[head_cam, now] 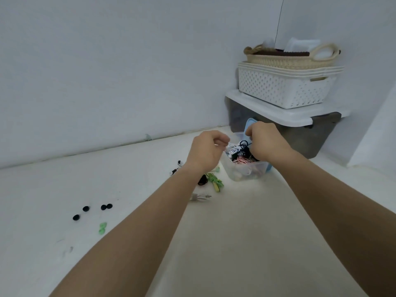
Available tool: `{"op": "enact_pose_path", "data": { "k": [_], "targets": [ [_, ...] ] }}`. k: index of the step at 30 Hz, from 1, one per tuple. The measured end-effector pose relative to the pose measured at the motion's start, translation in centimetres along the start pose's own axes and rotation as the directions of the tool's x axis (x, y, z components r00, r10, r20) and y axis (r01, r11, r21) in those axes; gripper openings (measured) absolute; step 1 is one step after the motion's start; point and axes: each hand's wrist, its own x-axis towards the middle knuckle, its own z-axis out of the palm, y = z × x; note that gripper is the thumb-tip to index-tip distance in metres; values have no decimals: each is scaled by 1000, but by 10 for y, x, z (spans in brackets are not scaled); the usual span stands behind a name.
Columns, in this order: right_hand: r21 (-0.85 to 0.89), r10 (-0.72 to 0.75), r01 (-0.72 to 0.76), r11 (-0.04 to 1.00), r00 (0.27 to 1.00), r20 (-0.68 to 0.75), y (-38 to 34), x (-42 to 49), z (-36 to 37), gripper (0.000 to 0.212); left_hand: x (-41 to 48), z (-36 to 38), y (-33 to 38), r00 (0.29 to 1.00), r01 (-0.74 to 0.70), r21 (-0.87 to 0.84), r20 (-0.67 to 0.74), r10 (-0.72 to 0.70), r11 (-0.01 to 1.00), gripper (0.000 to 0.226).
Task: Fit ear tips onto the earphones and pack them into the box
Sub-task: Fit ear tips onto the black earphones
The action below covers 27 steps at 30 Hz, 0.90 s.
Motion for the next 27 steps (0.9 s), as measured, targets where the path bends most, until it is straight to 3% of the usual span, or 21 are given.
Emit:
{"op": "enact_pose_path", "data": {
  "k": [3,5,9,12,15,22,24,27],
  "targets": [
    [50,-28,31,998,998,-58,-13,-7,-3,44,-13,-24,-13,998,32,9,-57,-32,999,33],
    [156,-68,80,984,994,-82,-27,-14,-3,34,-24,-40,-23,995,70,43,-80,-66,997,31],
    [388,-240,180,904,964,112,-58,-36,7,24,-44,-63,-44,985,134,150,-127,-115,980,29],
    [338,-299,216,916,930,216,-74,-43,33,20,-59,-69,-58,982,167,208,-120,-145,964,29],
    [213,-247,195,957,936,250,-82,-43,63,7,-71,-70,-69,974,209,218,-134,-182,953,30],
    [96,-146,127,987,962,233,-91,-40,86,24,-85,-76,-79,968,252,231,-53,-246,940,17],
    [155,-145,114,981,967,209,-91,-39,84,25,-84,-77,-82,965,263,213,-41,-260,941,20],
    [406,-130,56,912,979,157,-94,-37,73,17,-82,-80,-82,964,266,186,-50,-261,946,22]
  ]
}}
